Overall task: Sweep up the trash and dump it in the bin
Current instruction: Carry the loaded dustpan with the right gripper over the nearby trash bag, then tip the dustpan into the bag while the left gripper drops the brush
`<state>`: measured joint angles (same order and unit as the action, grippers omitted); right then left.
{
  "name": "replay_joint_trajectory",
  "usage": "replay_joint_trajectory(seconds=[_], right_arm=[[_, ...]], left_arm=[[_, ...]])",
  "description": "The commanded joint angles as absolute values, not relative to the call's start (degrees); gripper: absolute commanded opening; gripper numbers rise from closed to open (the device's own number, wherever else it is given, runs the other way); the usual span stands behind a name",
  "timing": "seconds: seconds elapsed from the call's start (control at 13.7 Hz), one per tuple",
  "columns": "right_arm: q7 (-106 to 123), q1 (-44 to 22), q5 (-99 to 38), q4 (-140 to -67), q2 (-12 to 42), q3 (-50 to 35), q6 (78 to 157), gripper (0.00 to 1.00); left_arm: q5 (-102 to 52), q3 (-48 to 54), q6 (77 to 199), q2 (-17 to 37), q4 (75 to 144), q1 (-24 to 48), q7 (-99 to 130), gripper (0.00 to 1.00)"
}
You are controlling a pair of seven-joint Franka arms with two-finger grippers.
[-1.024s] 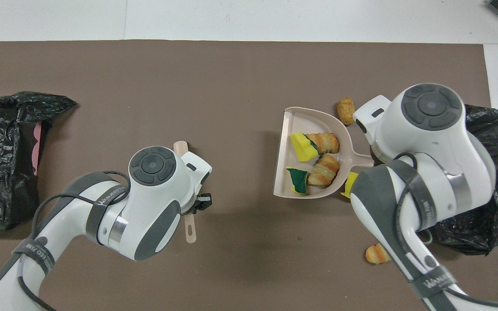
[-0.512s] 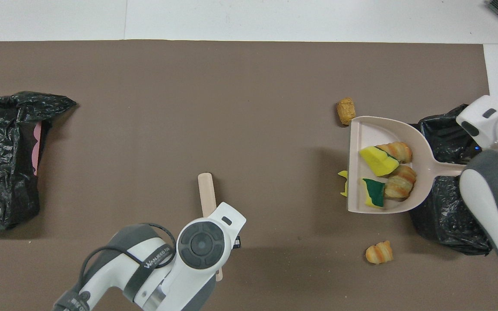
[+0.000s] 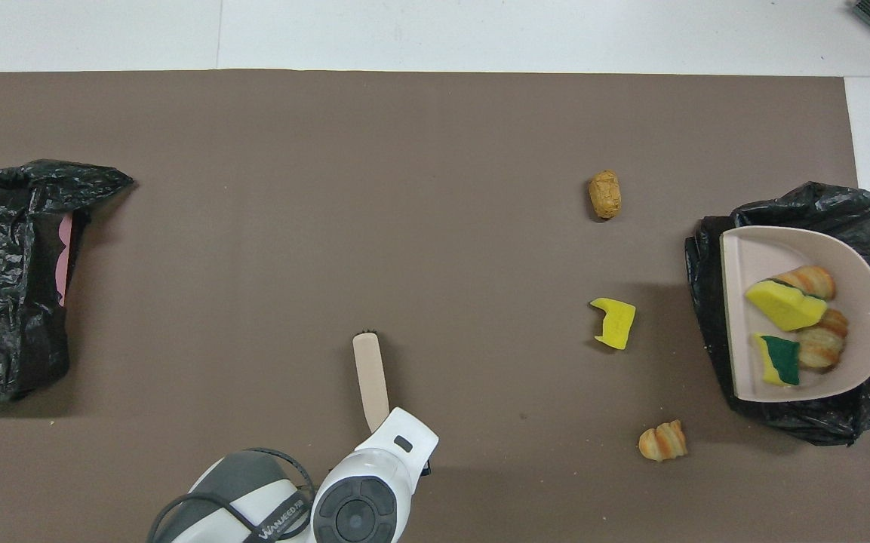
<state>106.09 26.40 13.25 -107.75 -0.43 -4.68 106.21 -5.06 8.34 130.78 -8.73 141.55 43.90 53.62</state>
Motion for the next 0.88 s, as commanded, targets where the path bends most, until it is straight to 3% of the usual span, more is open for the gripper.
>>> replay_joint_trajectory(seconds=[0.0, 0.07, 0.37, 0.8], right_arm=[[114.14, 31.27, 14.85, -108.19, -0.97, -5.45, 111.60, 0.00], [116.26, 32.25, 15.20, -108.19, -0.97, -5.45, 113.97, 0.00], [116.81, 32.70, 24.77, -108.98, -0.70, -5.36, 121.01, 0.00], [106.82, 31.73, 37.60, -111.87, -1.58, -5.54, 124.80, 0.00]], left_arm=[[-5.79, 7.91, 132.36, -10.11, 143.26, 44.03, 54.06, 0.02], [-6.58, 7.82, 132.45, -9.93, 143.09, 43.95, 53.70, 0.12], [-7.12, 7.82, 131.31, -8.09, 140.99, 40.79, 46.59, 1.00], [-7.12, 7.29, 124.64, -5.10, 133.79, 33.77, 46.32, 1.00]])
